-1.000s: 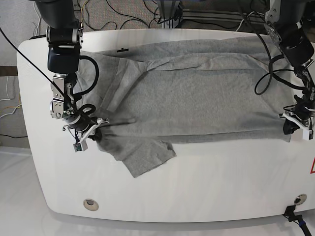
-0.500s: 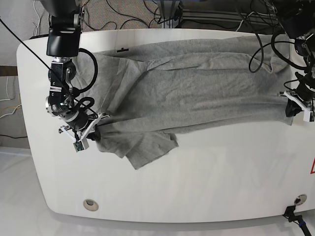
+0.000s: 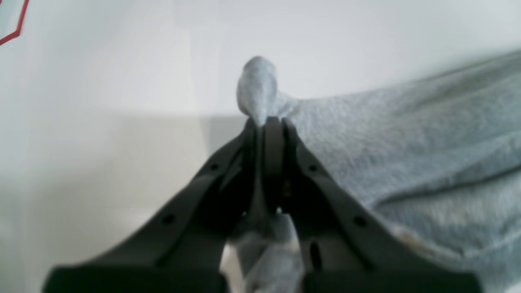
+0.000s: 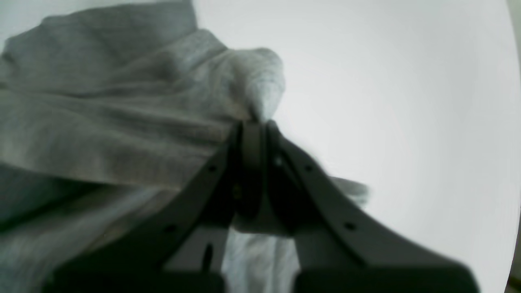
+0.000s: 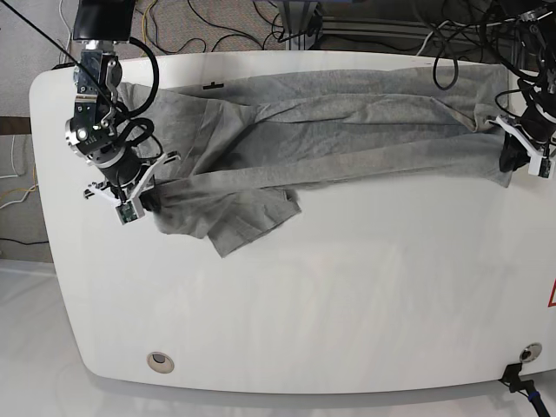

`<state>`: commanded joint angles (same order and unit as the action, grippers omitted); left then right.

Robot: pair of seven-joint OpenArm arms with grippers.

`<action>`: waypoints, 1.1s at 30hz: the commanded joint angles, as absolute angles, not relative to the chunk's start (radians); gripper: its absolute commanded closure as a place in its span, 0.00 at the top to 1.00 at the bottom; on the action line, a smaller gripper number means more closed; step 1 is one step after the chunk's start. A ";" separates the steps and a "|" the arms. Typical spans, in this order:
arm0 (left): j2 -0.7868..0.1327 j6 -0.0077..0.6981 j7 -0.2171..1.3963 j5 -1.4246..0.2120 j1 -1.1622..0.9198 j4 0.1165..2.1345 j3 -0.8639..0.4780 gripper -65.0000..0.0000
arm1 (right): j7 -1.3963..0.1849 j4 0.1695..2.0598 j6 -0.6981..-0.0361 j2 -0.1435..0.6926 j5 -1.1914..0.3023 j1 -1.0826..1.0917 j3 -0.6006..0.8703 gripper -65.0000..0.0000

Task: Fold the T-shirt properly
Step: 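Lift the grasped edge and fold it over toward the first fold, then release the fold and press the loose sleeve with the right gripper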

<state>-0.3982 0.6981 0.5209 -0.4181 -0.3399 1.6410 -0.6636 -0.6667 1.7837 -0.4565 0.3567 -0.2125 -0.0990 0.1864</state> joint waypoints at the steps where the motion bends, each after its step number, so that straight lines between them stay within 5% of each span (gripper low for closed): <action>1: -0.398 0.698 0.521 -0.430 -0.358 1.647 -0.670 0.00 | -0.699 1.804 -0.456 0.357 -0.213 -0.108 0.186 0.00; 11: -0.398 0.698 0.521 -0.460 -0.481 1.690 -0.728 0.00 | -0.898 1.942 -0.456 0.357 -0.211 -0.168 0.186 0.00; 27: -0.398 0.698 0.521 -0.455 -0.549 1.604 -0.756 0.00 | -0.898 1.940 -0.456 0.344 -0.211 -0.341 0.243 0.00; 33: -0.398 0.698 0.521 -0.305 -0.544 1.569 -0.754 0.01 | -0.898 1.940 -0.449 0.344 -0.211 -0.355 0.243 0.28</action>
